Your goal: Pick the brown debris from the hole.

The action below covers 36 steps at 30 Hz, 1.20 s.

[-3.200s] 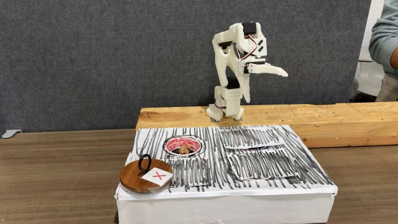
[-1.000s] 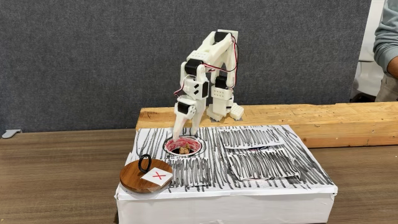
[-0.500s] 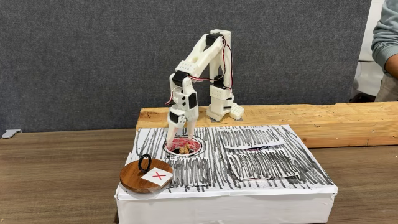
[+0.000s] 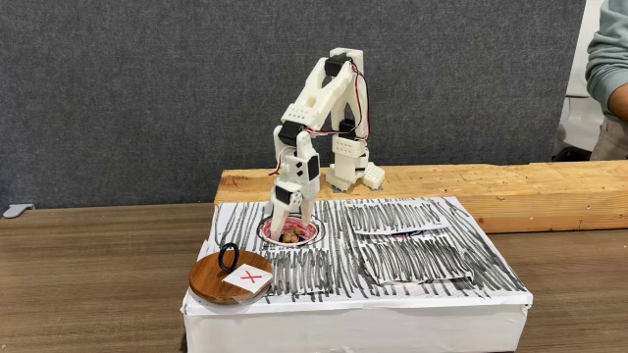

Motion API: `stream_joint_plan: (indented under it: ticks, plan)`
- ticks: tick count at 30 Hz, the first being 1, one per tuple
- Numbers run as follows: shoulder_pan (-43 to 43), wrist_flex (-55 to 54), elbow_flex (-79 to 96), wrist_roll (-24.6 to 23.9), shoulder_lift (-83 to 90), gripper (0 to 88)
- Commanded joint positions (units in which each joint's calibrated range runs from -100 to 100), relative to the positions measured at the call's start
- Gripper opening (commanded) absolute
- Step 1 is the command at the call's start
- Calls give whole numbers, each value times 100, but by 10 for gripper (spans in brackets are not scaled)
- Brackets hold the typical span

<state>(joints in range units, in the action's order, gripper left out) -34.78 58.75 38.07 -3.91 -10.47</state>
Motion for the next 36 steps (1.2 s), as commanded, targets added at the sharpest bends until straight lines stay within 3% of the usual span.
stream_joint_plan:
  ticks: [1, 16, 25, 36]
  plan:
    - [42, 41, -423, -29, -478, 335]
    - [35, 183, -879, -45, -1039, 324]
    - [28, 418, -959, -50, -1030, 3]
    - [57, 427, -932, -29, -1030, 11]
